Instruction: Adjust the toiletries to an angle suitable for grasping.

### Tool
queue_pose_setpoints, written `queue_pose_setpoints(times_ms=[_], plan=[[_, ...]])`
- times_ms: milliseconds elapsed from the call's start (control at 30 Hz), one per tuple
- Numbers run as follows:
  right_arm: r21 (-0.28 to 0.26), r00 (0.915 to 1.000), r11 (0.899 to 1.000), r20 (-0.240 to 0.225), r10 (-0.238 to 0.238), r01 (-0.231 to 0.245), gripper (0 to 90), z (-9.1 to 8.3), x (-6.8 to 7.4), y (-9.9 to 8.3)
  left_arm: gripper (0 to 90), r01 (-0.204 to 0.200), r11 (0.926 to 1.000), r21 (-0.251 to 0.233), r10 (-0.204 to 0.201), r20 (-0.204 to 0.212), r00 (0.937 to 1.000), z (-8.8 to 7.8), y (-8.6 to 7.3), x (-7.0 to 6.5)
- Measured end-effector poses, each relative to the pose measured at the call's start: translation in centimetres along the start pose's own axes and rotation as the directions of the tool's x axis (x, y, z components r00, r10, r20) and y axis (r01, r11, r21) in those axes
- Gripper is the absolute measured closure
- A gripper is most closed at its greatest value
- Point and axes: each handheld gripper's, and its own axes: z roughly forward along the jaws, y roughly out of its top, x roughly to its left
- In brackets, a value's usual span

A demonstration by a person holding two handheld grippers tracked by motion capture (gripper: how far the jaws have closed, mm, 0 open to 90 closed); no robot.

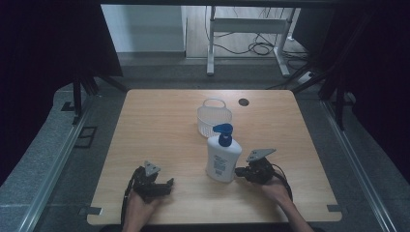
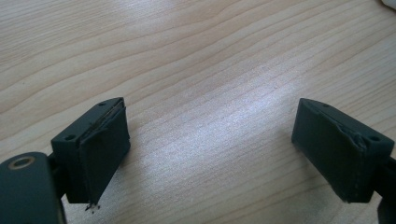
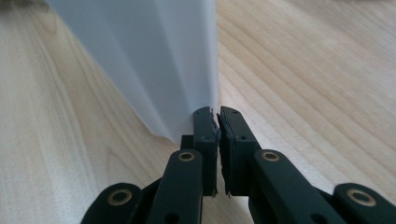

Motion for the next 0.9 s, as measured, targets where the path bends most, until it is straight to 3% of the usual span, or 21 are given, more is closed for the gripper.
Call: queue_pose_setpoints(times_ms=[367,600,767,900], plan=[[0.013,0.9999,1.000,-0.002,-0.010,0.010,84.7,0.3,1.2,-0.1,10.9,0.002,1.0000,-0.001,-0.002,0.001,1.0000,0.0,0.0,0.0],[-0.002,1.0000,1.000,0.003,0.008,-0.008,82.4,-0.3,1.5,-0.3,10.9,0.001,1.0000,0.000,-0.001,0.001,1.0000,0.0,0.0,0.0],[-0.022,0.9997,1.000,0.020,0.013,-0.012,78.1,-1.3,2.0,-0.5,10.9,0.002,1.0000,-0.002,-0.002,0.001,1.0000,0.0,0.0,0.0],[-0.029,0.9981,0.999,0.046,0.040,-0.039,69.6,-2.2,2.5,-0.5,10.9,0.001,1.0000,-0.001,-0.001,0.001,1.0000,0.0,0.0,0.0]])
